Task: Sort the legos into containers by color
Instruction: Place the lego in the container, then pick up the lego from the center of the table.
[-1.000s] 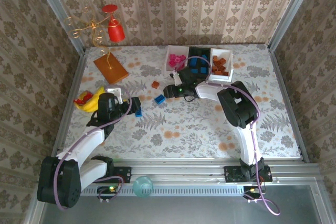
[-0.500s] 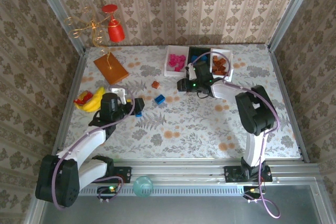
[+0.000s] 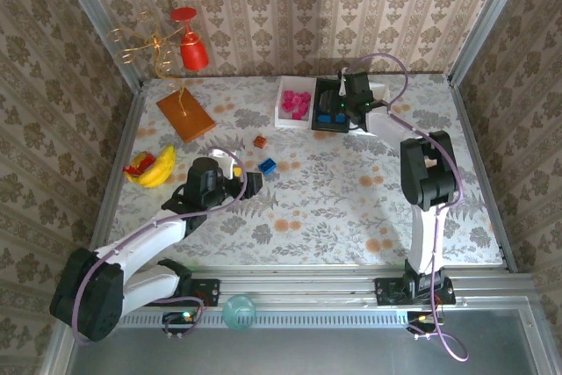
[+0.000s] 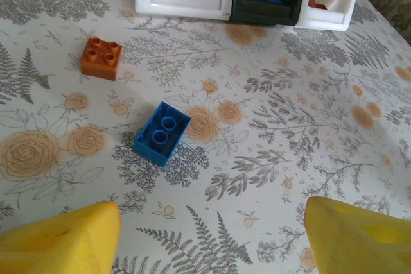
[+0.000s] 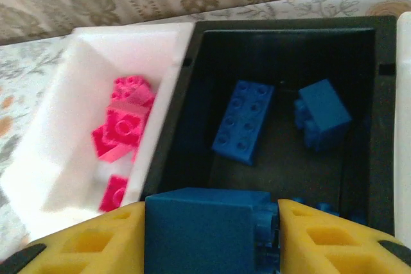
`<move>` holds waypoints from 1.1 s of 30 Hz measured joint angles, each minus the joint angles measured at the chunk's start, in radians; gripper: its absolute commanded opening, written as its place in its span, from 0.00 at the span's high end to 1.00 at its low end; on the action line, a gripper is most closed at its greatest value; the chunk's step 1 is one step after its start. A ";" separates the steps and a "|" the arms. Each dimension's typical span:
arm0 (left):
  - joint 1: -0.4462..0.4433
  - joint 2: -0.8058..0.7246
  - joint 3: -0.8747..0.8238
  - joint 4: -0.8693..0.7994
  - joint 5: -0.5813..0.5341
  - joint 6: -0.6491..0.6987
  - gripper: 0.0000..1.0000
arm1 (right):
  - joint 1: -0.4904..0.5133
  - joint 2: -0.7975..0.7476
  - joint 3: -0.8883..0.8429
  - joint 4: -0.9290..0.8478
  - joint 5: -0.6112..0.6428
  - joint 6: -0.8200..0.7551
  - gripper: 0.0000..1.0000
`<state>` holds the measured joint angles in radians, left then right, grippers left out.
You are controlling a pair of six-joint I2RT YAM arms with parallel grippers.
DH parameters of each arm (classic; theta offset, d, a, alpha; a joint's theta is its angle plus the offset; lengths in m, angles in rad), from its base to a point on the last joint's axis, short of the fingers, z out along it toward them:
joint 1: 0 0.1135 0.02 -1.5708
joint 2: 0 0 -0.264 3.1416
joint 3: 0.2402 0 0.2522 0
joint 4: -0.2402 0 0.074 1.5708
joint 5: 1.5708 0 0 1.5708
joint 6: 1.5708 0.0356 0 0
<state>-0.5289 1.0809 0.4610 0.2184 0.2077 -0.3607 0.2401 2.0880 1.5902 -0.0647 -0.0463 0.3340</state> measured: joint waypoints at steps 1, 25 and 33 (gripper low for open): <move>0.000 0.000 0.000 0.000 -0.004 0.002 0.23 | 0.000 0.029 0.034 -0.015 0.011 -0.005 0.44; 0.196 -0.139 -0.045 -0.034 -0.050 -0.006 0.20 | 0.304 -0.252 -0.372 0.137 -0.043 -0.090 0.22; 0.278 -0.138 -0.092 -0.043 0.068 -0.059 0.20 | 0.475 -0.179 -0.393 0.165 -0.031 -0.141 0.12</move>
<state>-0.2504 0.9424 0.3695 0.1749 0.2756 -0.4194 0.7147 1.9095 1.1973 0.1001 -0.0776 0.1928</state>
